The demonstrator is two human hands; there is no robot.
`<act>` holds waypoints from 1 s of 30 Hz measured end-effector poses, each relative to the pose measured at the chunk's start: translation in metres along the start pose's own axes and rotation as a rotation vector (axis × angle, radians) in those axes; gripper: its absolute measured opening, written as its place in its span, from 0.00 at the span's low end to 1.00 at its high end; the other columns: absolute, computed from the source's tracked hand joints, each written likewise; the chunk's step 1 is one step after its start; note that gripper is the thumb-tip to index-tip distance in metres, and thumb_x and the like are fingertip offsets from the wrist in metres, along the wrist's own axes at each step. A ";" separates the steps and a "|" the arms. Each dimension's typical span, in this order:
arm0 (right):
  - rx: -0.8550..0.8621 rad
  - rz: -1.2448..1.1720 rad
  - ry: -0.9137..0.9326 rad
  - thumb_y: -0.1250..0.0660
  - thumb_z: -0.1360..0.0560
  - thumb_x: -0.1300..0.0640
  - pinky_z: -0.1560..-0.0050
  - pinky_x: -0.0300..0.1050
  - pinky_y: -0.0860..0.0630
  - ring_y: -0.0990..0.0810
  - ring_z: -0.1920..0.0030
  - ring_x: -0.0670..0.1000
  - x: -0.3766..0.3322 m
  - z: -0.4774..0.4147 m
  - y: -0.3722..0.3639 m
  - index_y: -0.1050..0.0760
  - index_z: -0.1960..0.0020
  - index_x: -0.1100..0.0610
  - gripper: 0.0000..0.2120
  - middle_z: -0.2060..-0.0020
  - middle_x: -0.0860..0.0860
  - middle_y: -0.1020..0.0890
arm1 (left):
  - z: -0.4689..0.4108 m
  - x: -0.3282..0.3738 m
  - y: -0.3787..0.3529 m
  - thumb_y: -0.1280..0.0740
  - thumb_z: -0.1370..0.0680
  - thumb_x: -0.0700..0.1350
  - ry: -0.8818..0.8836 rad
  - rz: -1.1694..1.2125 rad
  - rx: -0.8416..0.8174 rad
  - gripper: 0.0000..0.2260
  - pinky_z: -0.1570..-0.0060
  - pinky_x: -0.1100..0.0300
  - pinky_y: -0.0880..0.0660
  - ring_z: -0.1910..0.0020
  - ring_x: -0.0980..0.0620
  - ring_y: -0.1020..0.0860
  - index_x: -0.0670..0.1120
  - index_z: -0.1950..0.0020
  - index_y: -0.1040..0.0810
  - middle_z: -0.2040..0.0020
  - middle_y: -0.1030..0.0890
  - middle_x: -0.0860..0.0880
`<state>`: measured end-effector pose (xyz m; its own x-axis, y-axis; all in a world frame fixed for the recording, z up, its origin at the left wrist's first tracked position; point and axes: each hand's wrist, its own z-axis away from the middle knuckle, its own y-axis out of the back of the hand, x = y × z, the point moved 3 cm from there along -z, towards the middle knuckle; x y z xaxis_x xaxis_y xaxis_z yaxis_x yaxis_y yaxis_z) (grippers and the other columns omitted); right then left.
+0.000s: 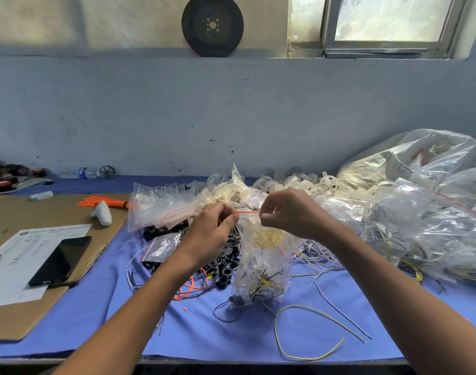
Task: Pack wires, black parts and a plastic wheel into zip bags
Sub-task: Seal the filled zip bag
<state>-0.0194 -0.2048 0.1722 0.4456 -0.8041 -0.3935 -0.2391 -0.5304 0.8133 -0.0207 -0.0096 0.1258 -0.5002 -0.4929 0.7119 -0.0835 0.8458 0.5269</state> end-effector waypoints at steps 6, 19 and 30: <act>0.008 0.013 -0.032 0.26 0.33 0.54 0.61 0.44 0.24 0.23 0.66 0.43 0.016 0.007 0.009 0.17 0.61 0.52 0.02 0.69 0.42 0.21 | 0.000 0.002 0.001 0.35 0.18 0.47 -0.003 -0.011 -0.002 0.05 0.59 0.60 0.31 0.60 0.55 0.27 0.48 0.49 0.22 0.56 0.23 0.51; 0.056 0.062 -0.108 0.27 0.33 0.53 0.63 0.43 0.25 0.25 0.70 0.39 0.063 0.022 0.027 0.19 0.65 0.46 0.03 0.72 0.41 0.21 | 0.002 -0.012 0.007 0.35 0.18 0.48 0.032 -0.031 0.018 0.04 0.63 0.60 0.33 0.63 0.55 0.29 0.50 0.51 0.23 0.58 0.24 0.51; 0.127 0.083 -0.107 0.26 0.34 0.53 0.70 0.31 0.31 0.23 0.69 0.36 0.082 0.028 0.037 0.24 0.69 0.40 0.11 0.69 0.30 0.22 | -0.001 -0.012 0.009 0.35 0.18 0.49 0.054 -0.035 0.025 0.04 0.59 0.56 0.28 0.59 0.51 0.25 0.51 0.50 0.23 0.56 0.21 0.49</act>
<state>-0.0162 -0.2976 0.1585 0.3267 -0.8671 -0.3760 -0.3817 -0.4850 0.7868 -0.0145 0.0035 0.1218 -0.4499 -0.5318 0.7175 -0.1221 0.8325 0.5405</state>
